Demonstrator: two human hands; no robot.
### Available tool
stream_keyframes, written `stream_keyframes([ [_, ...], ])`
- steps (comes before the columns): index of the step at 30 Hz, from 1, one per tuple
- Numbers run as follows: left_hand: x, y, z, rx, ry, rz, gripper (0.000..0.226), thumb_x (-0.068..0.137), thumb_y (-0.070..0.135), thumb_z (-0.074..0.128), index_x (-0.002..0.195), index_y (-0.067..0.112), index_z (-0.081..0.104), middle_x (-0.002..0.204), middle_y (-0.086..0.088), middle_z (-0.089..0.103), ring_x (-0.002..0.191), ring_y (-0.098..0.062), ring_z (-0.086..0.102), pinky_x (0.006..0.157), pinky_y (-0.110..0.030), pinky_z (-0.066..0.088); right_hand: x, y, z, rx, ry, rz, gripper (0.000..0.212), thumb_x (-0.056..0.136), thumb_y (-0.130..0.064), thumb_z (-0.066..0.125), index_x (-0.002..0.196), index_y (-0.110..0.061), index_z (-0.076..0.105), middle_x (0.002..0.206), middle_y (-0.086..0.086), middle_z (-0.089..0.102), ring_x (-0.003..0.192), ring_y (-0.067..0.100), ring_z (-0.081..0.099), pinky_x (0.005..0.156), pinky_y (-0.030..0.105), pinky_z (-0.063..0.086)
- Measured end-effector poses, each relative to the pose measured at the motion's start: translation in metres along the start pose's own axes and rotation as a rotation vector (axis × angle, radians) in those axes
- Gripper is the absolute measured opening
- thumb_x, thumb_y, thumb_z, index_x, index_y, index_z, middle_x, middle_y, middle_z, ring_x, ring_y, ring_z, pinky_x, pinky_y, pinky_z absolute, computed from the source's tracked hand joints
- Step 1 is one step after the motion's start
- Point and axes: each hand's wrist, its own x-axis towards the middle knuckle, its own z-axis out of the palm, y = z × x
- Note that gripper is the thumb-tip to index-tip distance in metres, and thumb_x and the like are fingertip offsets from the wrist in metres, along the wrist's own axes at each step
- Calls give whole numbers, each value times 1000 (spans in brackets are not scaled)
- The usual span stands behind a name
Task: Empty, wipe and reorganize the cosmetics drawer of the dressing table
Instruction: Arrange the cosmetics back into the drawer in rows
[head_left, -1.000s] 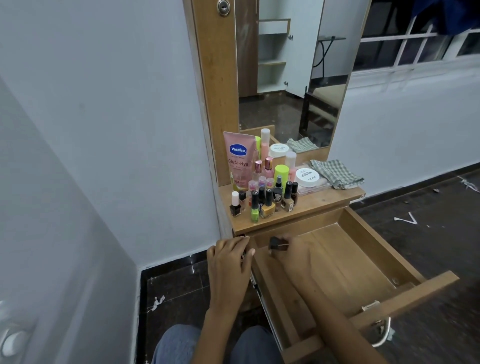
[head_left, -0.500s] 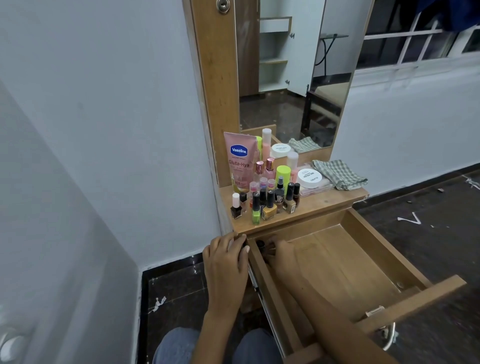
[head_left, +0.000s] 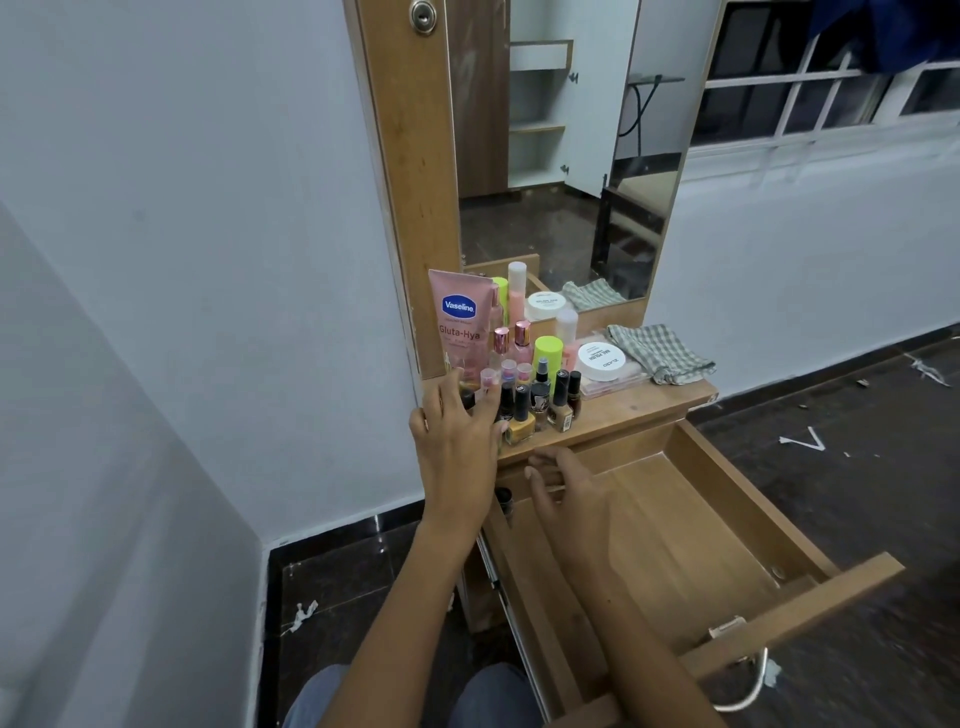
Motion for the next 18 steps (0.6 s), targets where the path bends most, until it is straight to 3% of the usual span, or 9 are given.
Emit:
stream_keyframes([
  [3,4,-1,-1,-71,52,-2,35,79,24,76,112,19,70,123,-10,61,114,-30,53,86,-40,41,0,1,-1,14,38,-54,19,86,-16,69,105,-18,65,92,-11,69,79,1,65,65,21,55],
  [8,-7,-7,-6,-248,210,12,23,72,11,81,94,11,73,84,-3,72,85,-25,62,73,-33,38,1,-4,-1,45,45,-159,25,85,-27,71,107,-16,64,95,-8,66,79,3,64,63,22,55],
  [13,-42,-3,-9,-283,264,63,20,73,12,80,93,12,73,87,1,72,87,-22,63,76,-28,29,-2,-14,1,52,-59,-302,33,83,-33,68,110,-13,64,101,-6,63,88,5,60,73,18,52],
  [18,-55,3,-7,-375,182,12,15,76,13,79,91,13,74,89,4,73,90,-21,65,79,-33,37,-5,-14,-1,18,-106,-293,19,83,-23,67,99,-14,69,98,-5,63,85,6,59,68,20,51],
])
